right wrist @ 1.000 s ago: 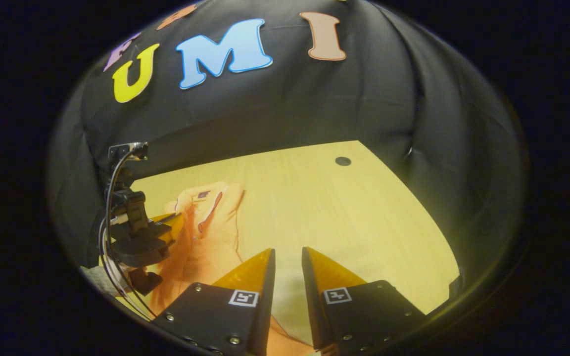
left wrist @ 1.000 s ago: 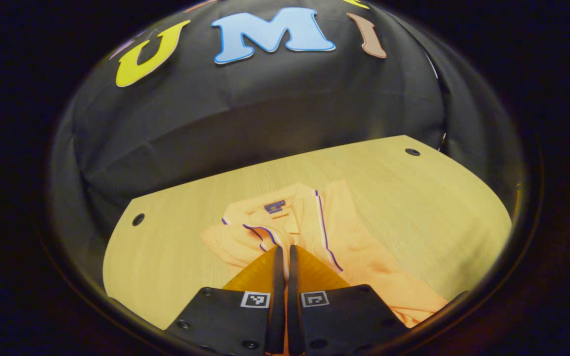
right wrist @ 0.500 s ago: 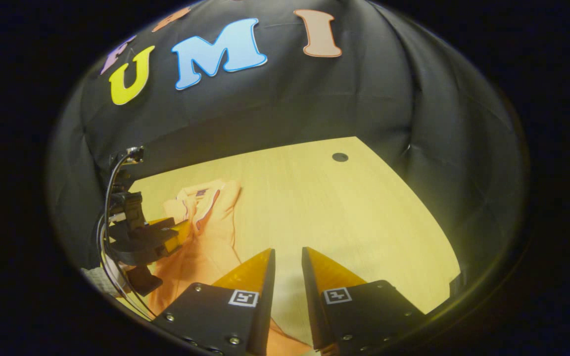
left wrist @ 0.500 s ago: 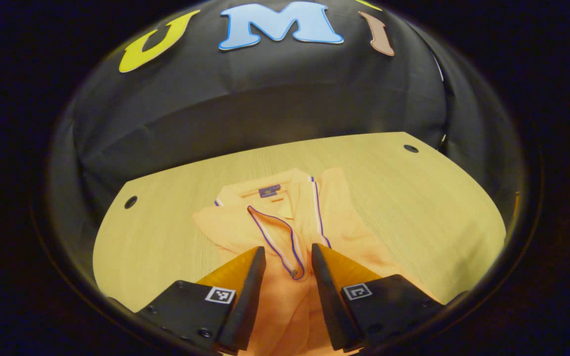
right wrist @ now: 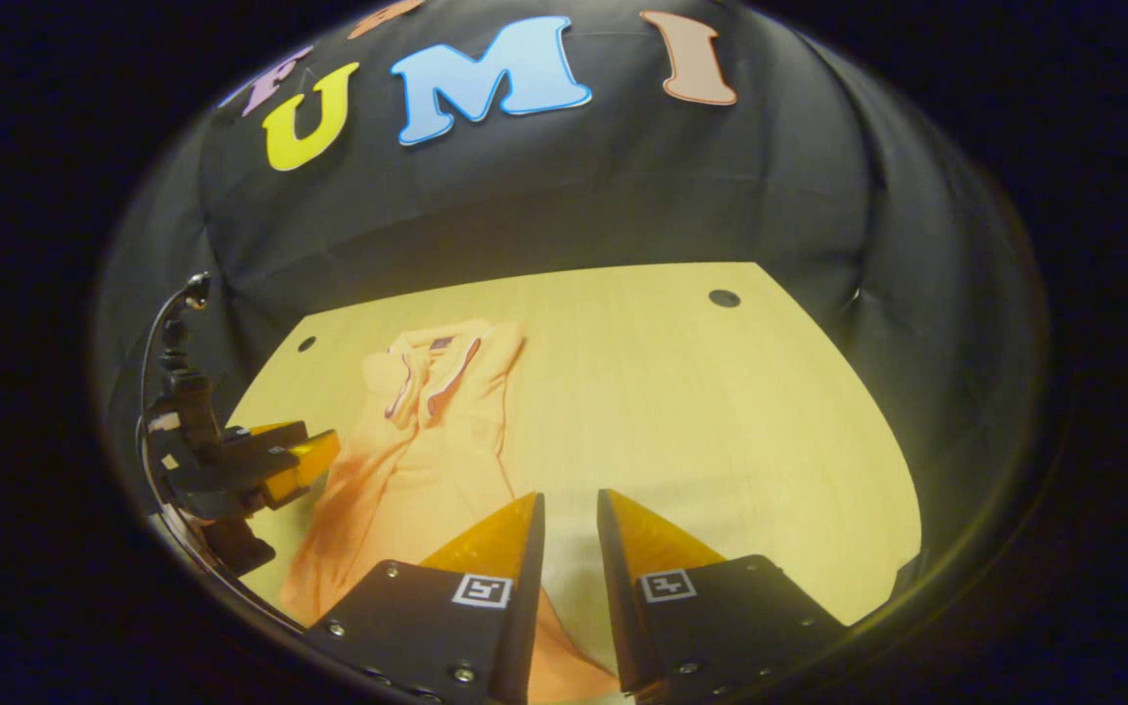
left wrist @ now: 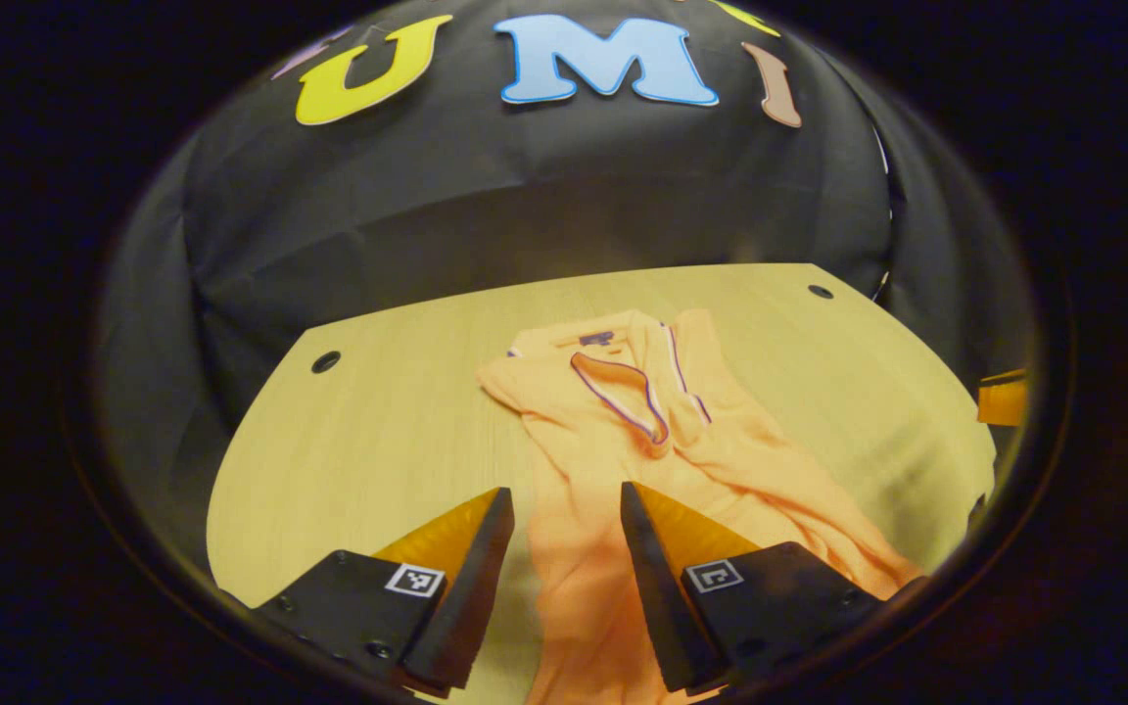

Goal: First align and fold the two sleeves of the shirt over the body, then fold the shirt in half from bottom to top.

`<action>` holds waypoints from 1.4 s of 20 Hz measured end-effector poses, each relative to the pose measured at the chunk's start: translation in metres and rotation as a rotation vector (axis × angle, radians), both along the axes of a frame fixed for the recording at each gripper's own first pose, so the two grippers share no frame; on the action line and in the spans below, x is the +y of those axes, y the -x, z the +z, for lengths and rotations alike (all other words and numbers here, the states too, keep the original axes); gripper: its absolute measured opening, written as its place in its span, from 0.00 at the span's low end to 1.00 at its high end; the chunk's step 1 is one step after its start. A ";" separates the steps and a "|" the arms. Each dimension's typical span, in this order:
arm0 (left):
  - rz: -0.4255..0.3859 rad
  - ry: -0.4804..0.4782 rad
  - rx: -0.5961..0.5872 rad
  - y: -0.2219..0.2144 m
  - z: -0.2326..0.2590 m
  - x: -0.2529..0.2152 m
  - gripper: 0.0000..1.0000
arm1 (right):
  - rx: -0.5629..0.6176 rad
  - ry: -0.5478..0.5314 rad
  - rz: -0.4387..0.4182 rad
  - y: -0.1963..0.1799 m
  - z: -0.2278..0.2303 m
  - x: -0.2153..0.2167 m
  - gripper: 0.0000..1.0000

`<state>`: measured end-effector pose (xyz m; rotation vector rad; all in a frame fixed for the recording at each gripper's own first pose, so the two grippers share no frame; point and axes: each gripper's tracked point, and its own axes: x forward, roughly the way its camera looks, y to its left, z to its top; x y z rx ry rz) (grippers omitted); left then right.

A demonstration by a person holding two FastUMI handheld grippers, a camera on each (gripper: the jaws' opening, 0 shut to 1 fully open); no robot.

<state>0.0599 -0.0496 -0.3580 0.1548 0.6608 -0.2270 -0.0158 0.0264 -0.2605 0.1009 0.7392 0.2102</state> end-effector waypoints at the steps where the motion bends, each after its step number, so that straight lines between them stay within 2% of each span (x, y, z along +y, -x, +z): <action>1: 0.002 -0.008 0.010 0.015 -0.001 0.008 0.75 | 0.010 0.003 0.016 0.006 -0.004 0.003 0.33; 2: 0.000 -0.017 0.023 0.029 -0.004 0.016 0.75 | 0.022 0.007 0.033 0.012 -0.009 0.007 0.25; 3: -0.001 -0.029 0.036 0.044 -0.007 0.023 0.75 | 0.036 0.015 0.050 0.019 -0.015 0.009 0.33; 4: -0.002 -0.038 0.051 0.058 -0.010 0.029 0.75 | 0.051 0.018 0.072 0.025 -0.021 0.014 0.33; 6: 0.002 -0.045 0.075 0.084 -0.015 0.038 0.75 | 0.080 0.036 0.104 0.037 -0.032 0.017 0.40; 8: 0.009 -0.043 0.101 0.109 -0.020 0.047 0.75 | 0.109 0.042 0.133 0.050 -0.041 0.020 0.40; 9: 0.013 -0.045 0.112 0.120 -0.022 0.051 0.80 | 0.126 0.044 0.142 0.056 -0.046 0.023 0.42; 10: 0.013 -0.046 0.122 0.130 -0.024 0.054 0.80 | 0.140 0.049 0.151 0.058 -0.051 0.023 0.47; 11: 0.017 -0.054 0.128 0.138 -0.025 0.058 0.82 | 0.156 0.055 0.158 0.062 -0.055 0.023 0.48; 12: 0.016 -0.064 0.133 0.146 -0.028 0.061 0.86 | 0.172 0.052 0.168 0.069 -0.061 0.026 0.48; 13: 0.009 -0.068 0.138 0.155 -0.029 0.061 1.00 | 0.187 0.057 0.175 0.075 -0.065 0.026 0.53; 14: 0.000 -0.068 0.148 0.163 -0.031 0.062 1.00 | 0.202 0.067 0.181 0.081 -0.070 0.024 0.58; 15: -0.004 -0.066 0.162 0.171 -0.035 0.062 0.95 | 0.213 0.075 0.187 0.086 -0.073 0.023 0.59; 16: -0.005 -0.061 0.175 0.180 -0.040 0.062 1.00 | 0.223 0.080 0.192 0.090 -0.076 0.022 0.54; 17: -0.004 -0.056 0.190 0.188 -0.044 0.063 0.95 | 0.234 0.084 0.197 0.095 -0.080 0.022 0.54; 18: 0.003 -0.058 0.204 0.194 -0.049 0.066 0.95 | 0.244 0.089 0.202 0.100 -0.083 0.022 0.49; 19: 0.011 -0.062 0.214 0.200 -0.053 0.068 0.95 | 0.252 0.095 0.208 0.105 -0.086 0.021 0.54; 22: 0.028 -0.064 0.243 0.214 -0.064 0.073 1.00 | 0.276 0.112 0.223 0.118 -0.095 0.020 0.54; 26: 0.028 -0.075 0.243 0.217 -0.067 0.076 1.00 | 0.297 0.145 0.240 0.128 -0.107 0.019 0.54; 27: 0.023 -0.075 0.233 0.216 -0.066 0.075 0.96 | 0.303 0.155 0.244 0.130 -0.110 0.017 0.54; 28: 0.016 -0.076 0.229 0.216 -0.067 0.072 1.00 | 0.310 0.163 0.249 0.134 -0.114 0.016 0.54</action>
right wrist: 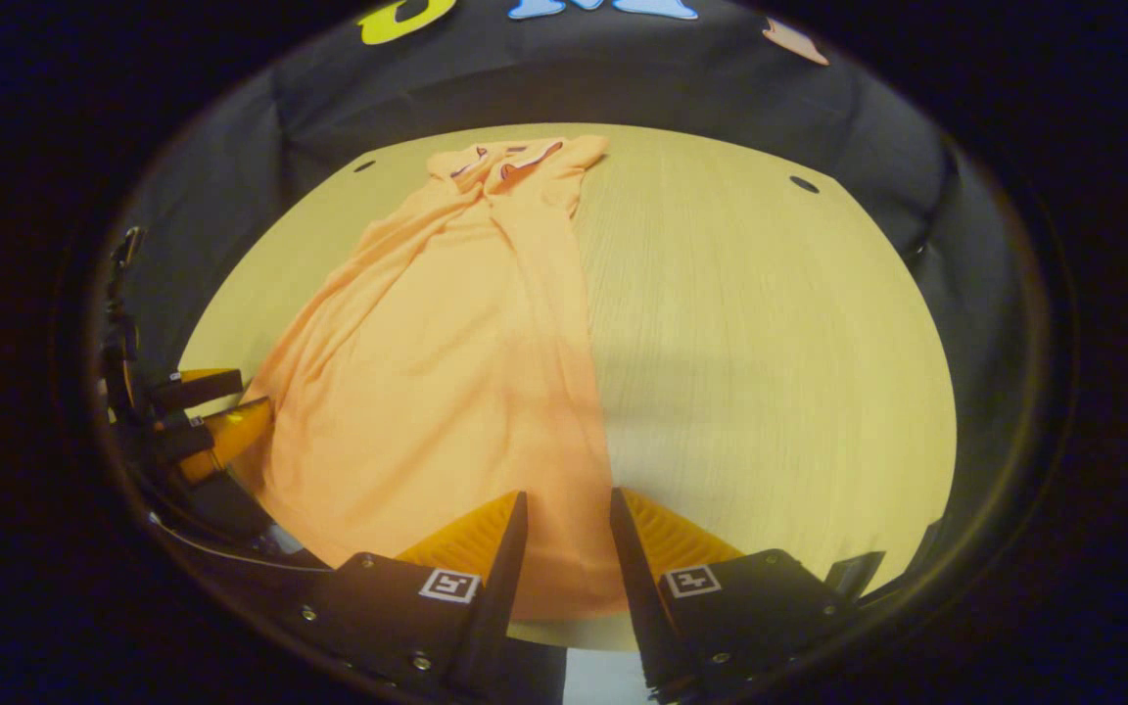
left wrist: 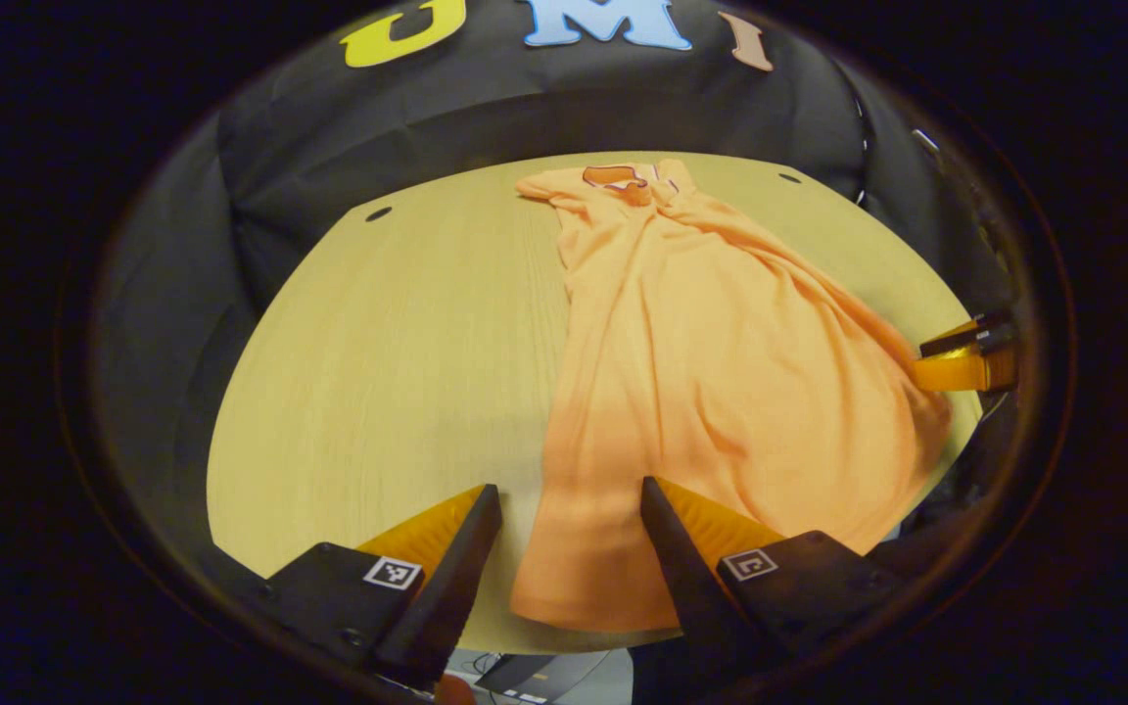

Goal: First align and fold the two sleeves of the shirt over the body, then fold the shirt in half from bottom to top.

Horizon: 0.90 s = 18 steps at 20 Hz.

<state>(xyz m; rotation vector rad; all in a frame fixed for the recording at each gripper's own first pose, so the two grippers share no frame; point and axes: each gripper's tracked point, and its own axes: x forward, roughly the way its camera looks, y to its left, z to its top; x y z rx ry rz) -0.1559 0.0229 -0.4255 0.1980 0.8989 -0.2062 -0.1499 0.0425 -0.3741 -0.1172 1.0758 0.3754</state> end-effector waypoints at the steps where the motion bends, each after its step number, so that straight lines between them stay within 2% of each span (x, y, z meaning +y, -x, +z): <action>1: -0.003 -0.006 -0.008 -0.001 0.000 0.000 0.96 | 0.015 0.013 0.003 0.004 -0.004 -0.002 0.54; 2: -0.004 -0.003 -0.006 0.000 0.001 -0.001 1.00 | 0.029 0.024 0.006 0.008 -0.008 -0.003 0.54; 3: 0.000 0.012 -0.005 0.000 0.001 -0.004 1.00 | 0.007 0.022 0.007 0.003 -0.008 -0.003 0.54; 4: 0.003 0.037 0.000 0.003 0.000 -0.008 0.95 | 0.014 0.031 0.011 0.004 -0.010 -0.001 0.54; 5: 0.012 0.046 0.002 0.003 -0.001 -0.009 1.00 | 0.012 0.037 0.016 0.003 -0.009 -0.001 0.54; 6: 0.011 0.049 0.003 0.003 -0.002 -0.009 0.95 | 0.017 0.046 0.022 0.005 -0.010 -0.003 0.54; 8: 0.012 0.072 0.004 0.005 -0.003 -0.013 0.96 | 0.018 0.064 0.035 0.006 -0.010 -0.003 0.49; 9: -0.006 0.073 -0.003 0.006 -0.003 -0.017 1.00 | 0.015 0.069 0.037 0.007 -0.010 -0.004 0.54; 12: -0.060 0.070 -0.013 0.008 -0.004 -0.030 0.75 | 0.011 0.067 0.036 0.004 -0.007 -0.006 0.54; 13: -0.066 0.072 -0.016 0.008 -0.004 -0.036 0.65 | 0.007 0.061 0.022 0.001 -0.010 -0.006 0.49; 14: -0.079 0.074 -0.017 0.007 -0.003 -0.036 0.48 | 0.004 0.054 0.008 0.002 -0.011 -0.007 0.24; 16: -0.061 0.070 -0.013 0.005 -0.002 -0.034 0.12 | 0.017 0.035 -0.007 0.002 -0.010 -0.007 0.05; 18: -0.057 0.071 -0.016 0.004 -0.002 -0.034 0.07 | 0.019 0.033 -0.002 -0.002 -0.014 -0.007 0.05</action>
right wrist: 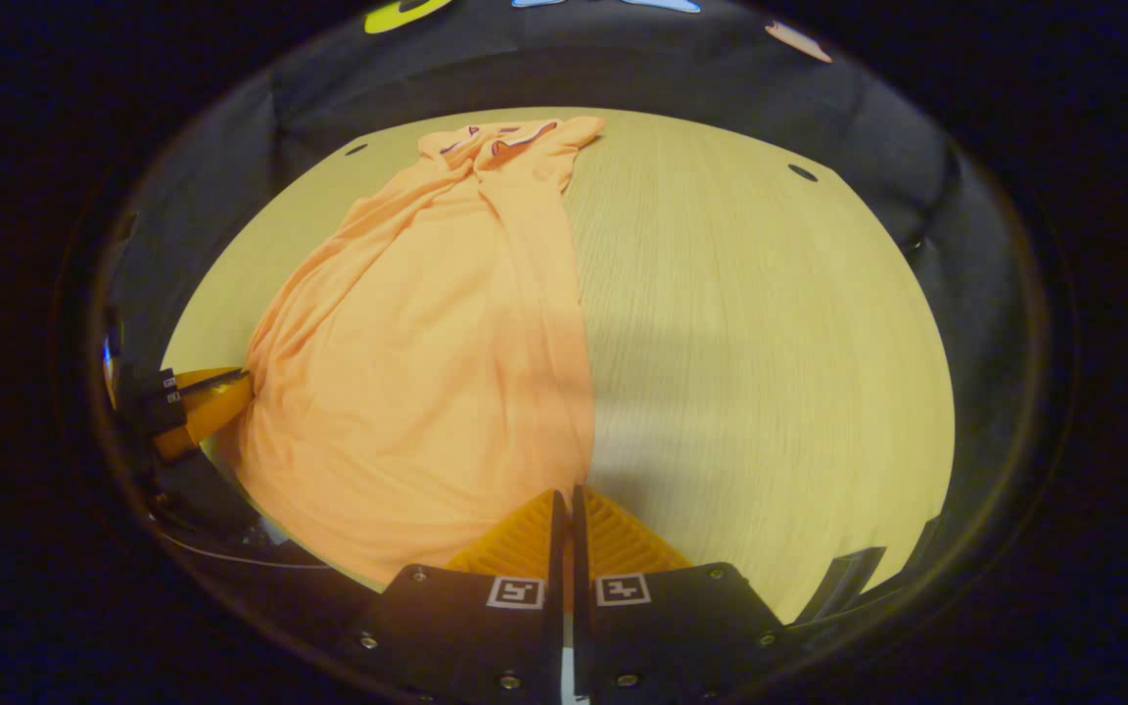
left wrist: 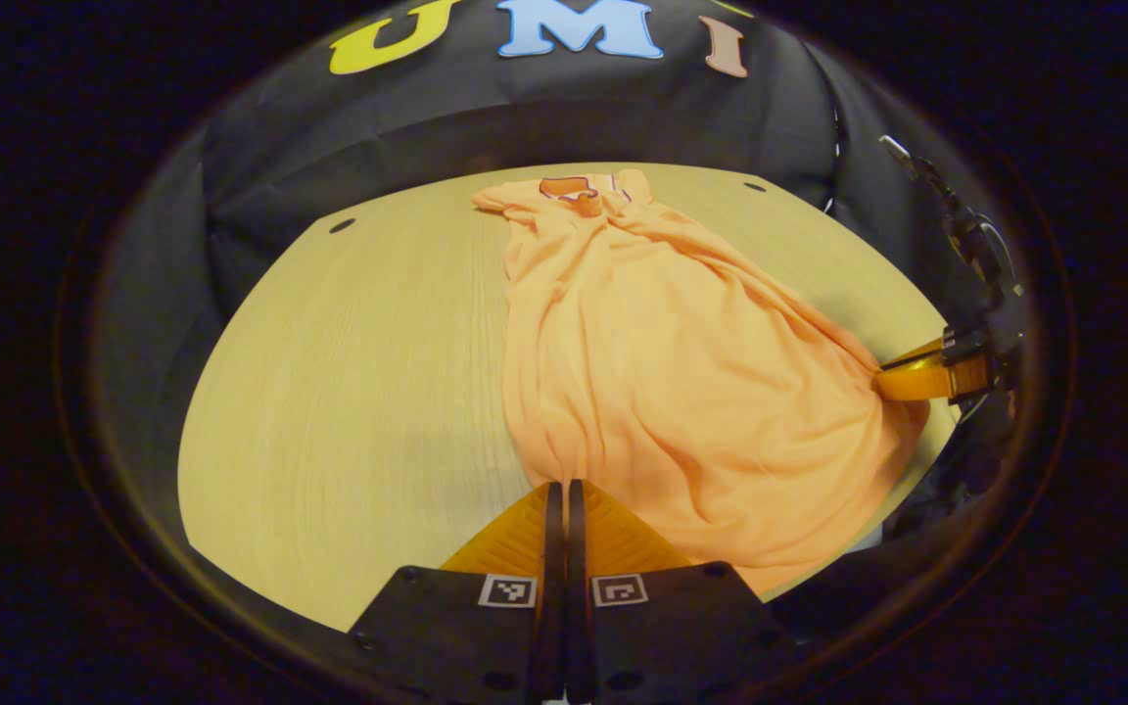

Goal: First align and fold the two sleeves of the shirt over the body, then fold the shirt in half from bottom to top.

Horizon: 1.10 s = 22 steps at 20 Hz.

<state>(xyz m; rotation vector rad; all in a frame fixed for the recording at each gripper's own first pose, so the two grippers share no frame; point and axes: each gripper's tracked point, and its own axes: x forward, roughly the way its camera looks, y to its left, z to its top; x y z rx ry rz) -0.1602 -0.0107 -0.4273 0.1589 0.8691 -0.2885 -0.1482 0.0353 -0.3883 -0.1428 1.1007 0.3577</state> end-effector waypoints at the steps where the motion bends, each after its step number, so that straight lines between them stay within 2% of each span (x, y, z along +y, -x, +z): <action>1: 0.002 -0.002 0.002 0.000 -0.001 0.000 0.07 | -0.010 0.003 0.015 0.001 0.001 0.000 0.00; 4: 0.009 -0.017 -0.011 -0.004 0.000 0.004 0.07 | -0.027 0.010 0.019 0.004 0.006 0.000 0.00; 8: 0.058 0.013 -0.050 -0.021 0.024 0.011 0.06 | -0.029 -0.043 0.002 0.000 0.017 0.008 0.00; 9: 0.067 0.016 -0.063 -0.027 0.031 0.014 0.06 | -0.036 -0.059 -0.005 -0.004 0.022 0.010 0.04; 10: 0.075 0.018 -0.075 -0.035 0.036 0.016 0.06 | -0.046 -0.074 -0.013 -0.009 0.029 0.011 0.00; 15: 0.100 0.051 -0.142 -0.082 0.065 0.016 0.06 | -0.126 -0.146 -0.053 -0.053 0.068 0.020 0.00; 22: 0.118 0.078 -0.228 -0.154 0.101 0.015 0.06 | -0.228 -0.196 -0.061 -0.125 0.109 0.033 0.00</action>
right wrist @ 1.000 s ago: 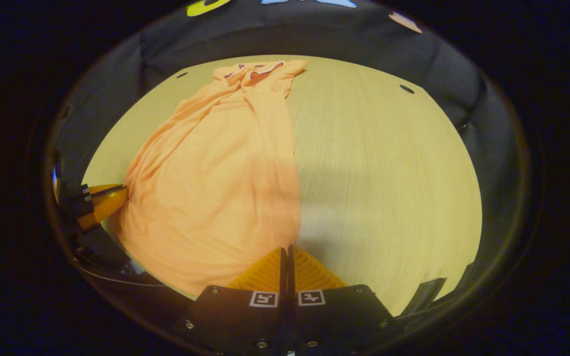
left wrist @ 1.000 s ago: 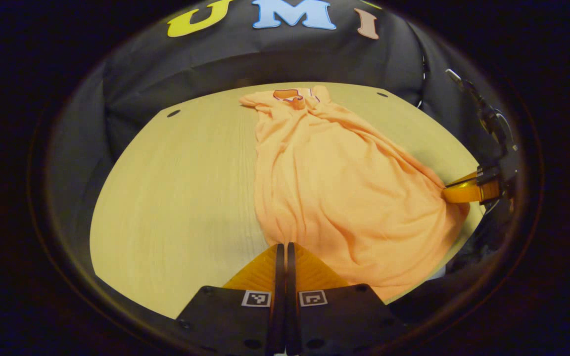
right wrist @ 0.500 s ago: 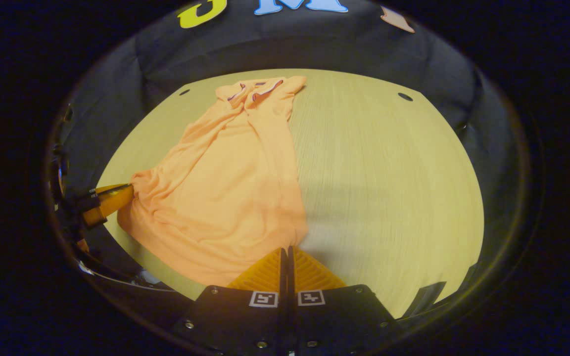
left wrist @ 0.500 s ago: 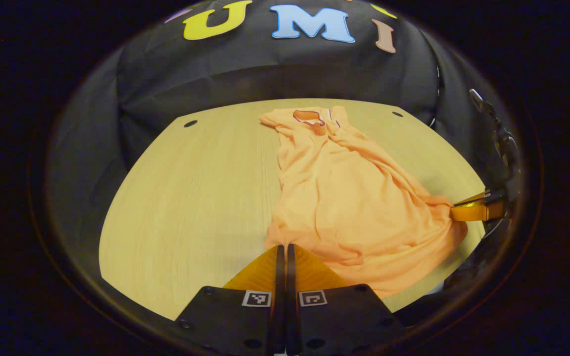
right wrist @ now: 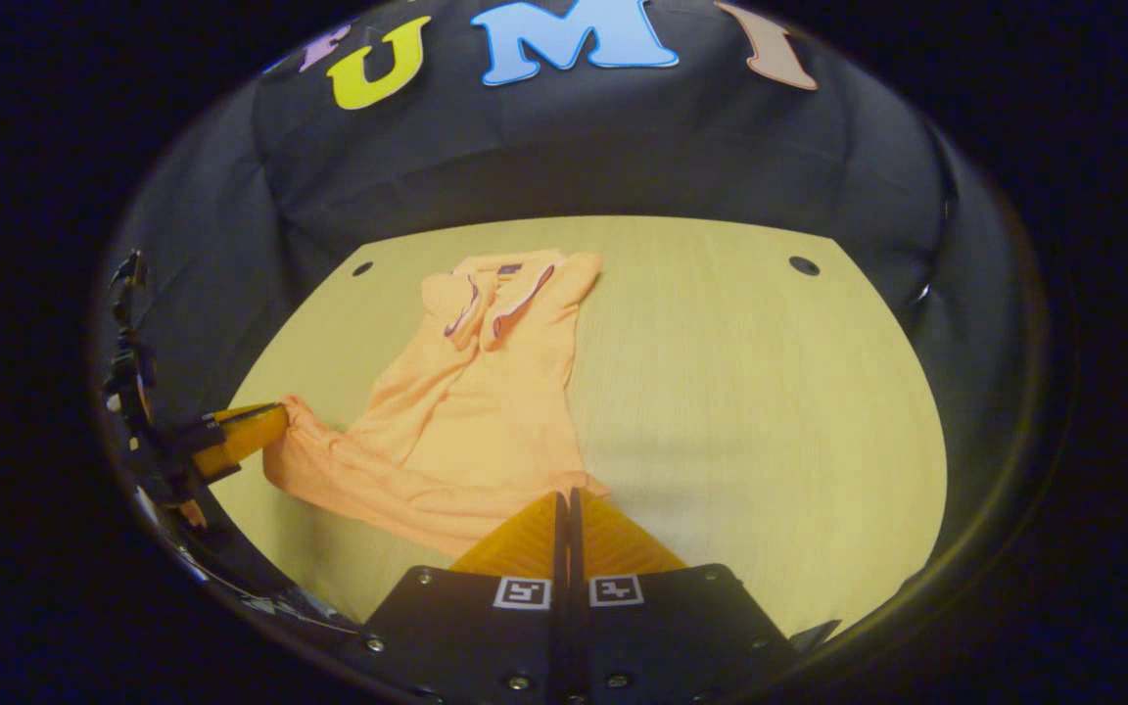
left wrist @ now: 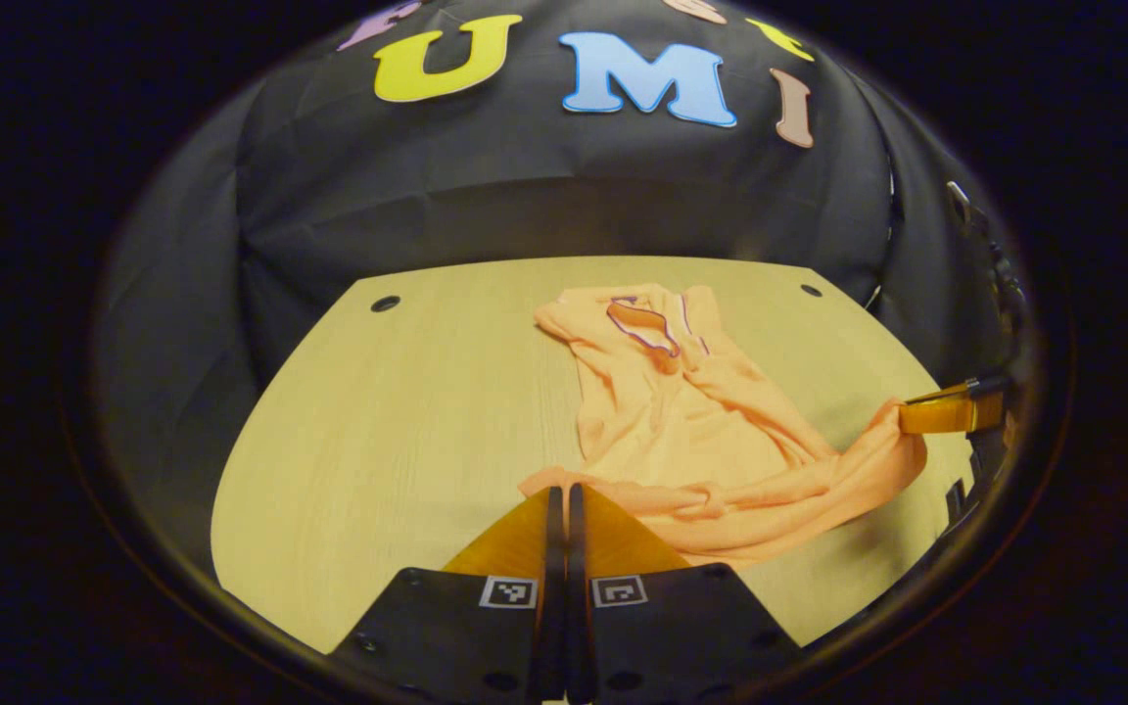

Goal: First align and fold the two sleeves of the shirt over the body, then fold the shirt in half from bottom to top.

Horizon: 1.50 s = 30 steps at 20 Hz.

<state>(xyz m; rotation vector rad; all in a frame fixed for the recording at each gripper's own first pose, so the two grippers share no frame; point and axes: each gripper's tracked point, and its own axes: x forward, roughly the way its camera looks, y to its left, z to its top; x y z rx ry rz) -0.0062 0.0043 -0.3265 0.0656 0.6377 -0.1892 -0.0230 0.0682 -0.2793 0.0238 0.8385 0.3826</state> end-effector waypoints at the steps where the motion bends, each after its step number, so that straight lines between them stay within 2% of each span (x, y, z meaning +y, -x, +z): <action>1: 0.002 0.001 -0.011 -0.012 0.006 0.000 0.06 | -0.013 -0.003 0.000 -0.012 0.005 0.002 0.00; 7: 0.015 0.025 -0.082 -0.102 0.036 -0.003 0.06 | -0.087 -0.027 0.004 -0.093 0.031 0.018 0.00; 13: 0.022 0.056 -0.166 -0.212 0.062 -0.005 0.06 | -0.166 -0.059 0.003 -0.192 0.046 0.037 0.00; 21: 0.010 0.056 -0.245 -0.336 0.047 -0.011 0.06 | -0.236 -0.100 -0.038 -0.314 0.031 0.058 0.00; 26: -0.004 0.050 -0.288 -0.384 0.020 -0.017 0.05 | -0.241 -0.102 -0.053 -0.359 -0.005 0.066 0.00; 30: 0.011 0.061 -0.271 -0.398 -0.011 -0.016 0.05 | -0.223 -0.100 -0.064 -0.370 -0.035 0.063 0.00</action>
